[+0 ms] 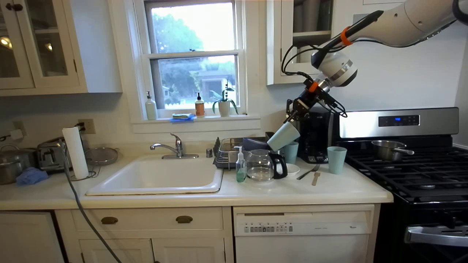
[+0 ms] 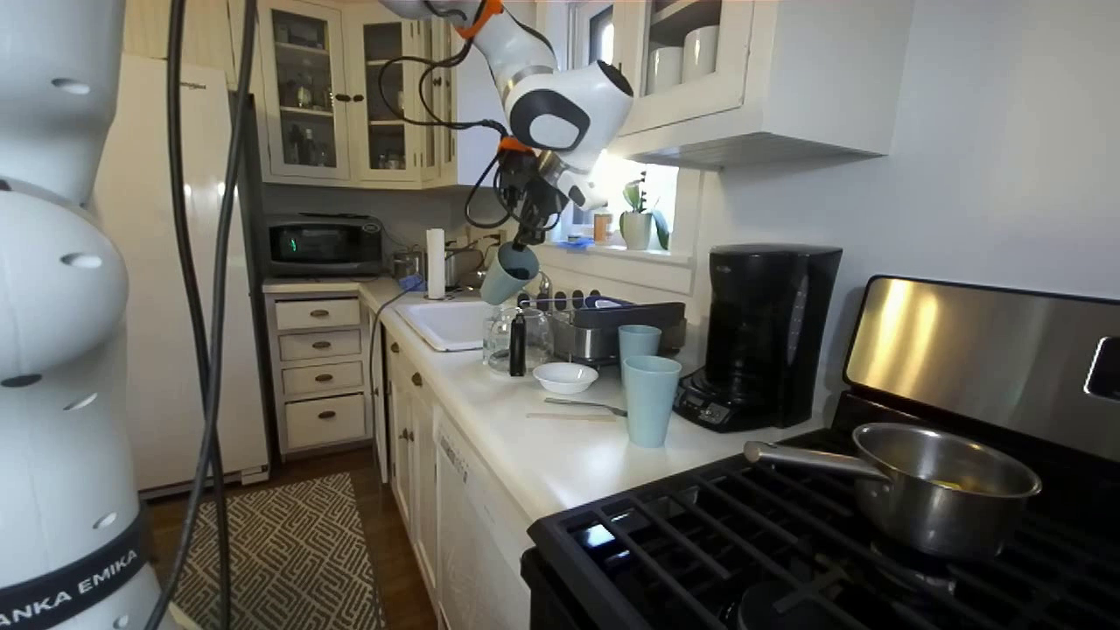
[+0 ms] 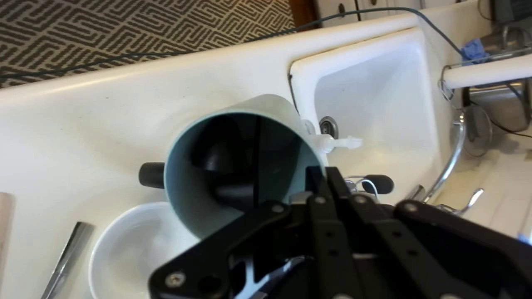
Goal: Pick up the grey cup closer to the edge and pour its contents onto the white plate
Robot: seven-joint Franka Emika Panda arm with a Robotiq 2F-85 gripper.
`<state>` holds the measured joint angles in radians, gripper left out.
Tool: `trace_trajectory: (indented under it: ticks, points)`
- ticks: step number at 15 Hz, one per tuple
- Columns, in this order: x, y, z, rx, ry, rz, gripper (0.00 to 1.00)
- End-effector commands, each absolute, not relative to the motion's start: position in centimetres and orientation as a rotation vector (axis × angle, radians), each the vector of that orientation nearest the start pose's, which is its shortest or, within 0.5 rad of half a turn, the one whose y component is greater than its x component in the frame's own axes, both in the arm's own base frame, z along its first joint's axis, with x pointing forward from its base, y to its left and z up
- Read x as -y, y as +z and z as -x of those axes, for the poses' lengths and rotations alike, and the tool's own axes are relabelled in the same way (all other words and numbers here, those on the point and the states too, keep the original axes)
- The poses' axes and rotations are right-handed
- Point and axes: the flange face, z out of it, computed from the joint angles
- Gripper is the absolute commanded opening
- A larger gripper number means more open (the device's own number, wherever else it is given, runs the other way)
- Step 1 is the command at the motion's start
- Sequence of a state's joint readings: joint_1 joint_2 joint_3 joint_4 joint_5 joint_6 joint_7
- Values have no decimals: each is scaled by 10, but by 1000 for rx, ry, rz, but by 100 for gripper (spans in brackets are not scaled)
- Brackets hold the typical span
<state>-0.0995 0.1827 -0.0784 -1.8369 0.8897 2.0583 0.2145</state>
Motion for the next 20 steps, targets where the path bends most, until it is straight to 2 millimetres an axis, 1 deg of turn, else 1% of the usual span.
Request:
trace_trajectory:
  ticks: [1,3,6,8,9,11,13,14,15,18,20]
  points:
    - [80,453,-637,-963,-69,2009,1]
    - [87,446,-642,-1021,-125,1915,1]
    - [86,433,-646,-1039,-143,1810,1]
    - [86,423,-648,-989,-154,1827,1]
    - [87,427,-643,-1023,-130,1856,4]
    - [87,419,-645,-1009,-135,1858,4]
    - [87,418,-645,-1006,-136,1861,4]
    - [87,418,-645,-1005,-136,1861,1]
    - [83,412,-649,-1018,-142,1844,1]
    - [92,389,-659,-1068,-175,1767,1]
    - [97,378,-662,-1092,-193,1692,1]
